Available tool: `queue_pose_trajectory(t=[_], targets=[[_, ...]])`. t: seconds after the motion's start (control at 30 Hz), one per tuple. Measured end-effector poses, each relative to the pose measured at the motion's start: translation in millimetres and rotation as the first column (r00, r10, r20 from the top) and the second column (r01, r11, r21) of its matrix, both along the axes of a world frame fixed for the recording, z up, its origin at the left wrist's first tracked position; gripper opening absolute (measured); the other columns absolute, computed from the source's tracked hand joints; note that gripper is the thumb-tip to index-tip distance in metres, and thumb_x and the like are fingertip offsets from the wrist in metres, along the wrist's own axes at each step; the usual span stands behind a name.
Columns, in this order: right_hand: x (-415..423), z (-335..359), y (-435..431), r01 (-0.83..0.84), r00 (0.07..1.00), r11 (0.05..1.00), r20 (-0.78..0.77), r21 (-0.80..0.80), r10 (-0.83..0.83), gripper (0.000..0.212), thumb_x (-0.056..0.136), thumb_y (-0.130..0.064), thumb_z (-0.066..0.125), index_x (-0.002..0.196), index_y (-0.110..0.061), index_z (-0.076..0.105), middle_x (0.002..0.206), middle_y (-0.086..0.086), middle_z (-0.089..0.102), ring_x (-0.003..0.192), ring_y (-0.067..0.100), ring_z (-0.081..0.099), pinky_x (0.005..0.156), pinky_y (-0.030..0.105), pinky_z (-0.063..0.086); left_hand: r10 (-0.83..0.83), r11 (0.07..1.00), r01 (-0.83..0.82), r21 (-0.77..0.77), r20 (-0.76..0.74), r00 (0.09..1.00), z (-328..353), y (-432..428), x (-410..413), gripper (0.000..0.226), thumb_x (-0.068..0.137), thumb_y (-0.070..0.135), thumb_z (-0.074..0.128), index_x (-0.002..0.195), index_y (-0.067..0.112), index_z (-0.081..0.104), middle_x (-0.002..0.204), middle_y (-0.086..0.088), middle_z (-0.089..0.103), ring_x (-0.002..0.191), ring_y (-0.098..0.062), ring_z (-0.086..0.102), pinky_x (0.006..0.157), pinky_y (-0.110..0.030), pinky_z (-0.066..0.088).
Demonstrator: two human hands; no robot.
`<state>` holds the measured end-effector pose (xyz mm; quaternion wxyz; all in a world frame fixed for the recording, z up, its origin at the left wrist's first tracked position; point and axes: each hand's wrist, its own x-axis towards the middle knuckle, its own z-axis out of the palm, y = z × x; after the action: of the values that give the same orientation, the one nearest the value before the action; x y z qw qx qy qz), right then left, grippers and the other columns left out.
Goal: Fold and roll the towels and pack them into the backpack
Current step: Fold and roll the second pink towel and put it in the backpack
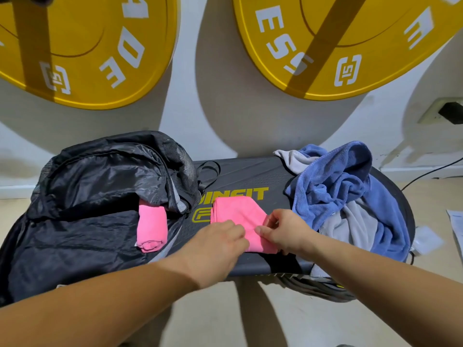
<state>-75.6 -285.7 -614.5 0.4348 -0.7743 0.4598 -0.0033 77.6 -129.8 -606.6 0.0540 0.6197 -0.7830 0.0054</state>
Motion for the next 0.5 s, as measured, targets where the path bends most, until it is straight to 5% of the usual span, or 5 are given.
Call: queue_pose_trajectory(t=[0.07,0.17,0.3,0.4,0.5], targets=[[1,1,-2,-0.006,0.999,0.996,0.033,-0.090,0.009,0.031,0.084,-0.039,0.078,0.078,-0.016,0.059,0.067,-0.002,0.062,0.056,0.017,0.058,0.050,0.029,0.046,0.019,0.997,-0.022,0.068,0.039,0.999,-4,1,-9,0.019,0.087,0.032,0.060,0.101,0.020,0.060,0.102,-0.002,0.058,0.093,-0.027,0.056,0.077,-0.041,0.053],[-6,4,-1,-0.176,0.974,0.930,0.080,-0.324,0.213,0.038,0.085,-0.050,0.073,0.069,-0.027,0.048,0.068,-0.010,0.052,0.062,0.006,0.047,0.063,0.028,0.040,0.097,0.992,-0.100,0.077,0.052,0.994,-7,-6,-6,0.027,0.084,0.022,0.067,0.109,0.022,0.056,0.102,-0.002,0.060,0.093,-0.027,0.059,0.073,-0.043,0.056],[-22,4,-4,-0.510,0.852,0.753,-0.121,-0.416,0.510,0.047,0.083,-0.063,0.065,0.116,-0.029,0.060,0.098,-0.014,0.048,0.091,0.012,0.056,0.082,0.030,0.048,0.232,0.964,-0.215,0.154,-0.108,0.967,-1,-14,-1,0.028,0.091,0.013,0.054,0.117,0.023,0.053,0.114,-0.001,0.061,0.106,-0.026,0.055,0.088,-0.044,0.049],[-16,7,-1,-0.439,0.898,0.854,-0.100,-0.280,0.429,0.045,0.088,-0.045,0.069,0.125,-0.020,0.062,0.109,-0.004,0.063,0.099,0.018,0.063,0.089,0.028,0.050,0.320,0.935,-0.258,0.243,-0.271,0.908,4,-21,4,0.027,0.086,0.016,0.062,0.111,0.025,0.056,0.112,0.003,0.066,0.103,-0.024,0.058,0.088,-0.038,0.048],[1,12,1,-0.216,0.973,0.965,-0.045,0.147,0.224,0.026,0.090,-0.030,0.071,0.100,-0.007,0.068,0.079,0.005,0.067,0.068,0.020,0.063,0.065,0.032,0.058,0.400,0.876,-0.266,0.403,-0.297,0.867,13,-30,20,0.030,0.084,0.016,0.064,0.112,0.027,0.062,0.112,0.006,0.068,0.104,-0.022,0.061,0.090,-0.034,0.050]])
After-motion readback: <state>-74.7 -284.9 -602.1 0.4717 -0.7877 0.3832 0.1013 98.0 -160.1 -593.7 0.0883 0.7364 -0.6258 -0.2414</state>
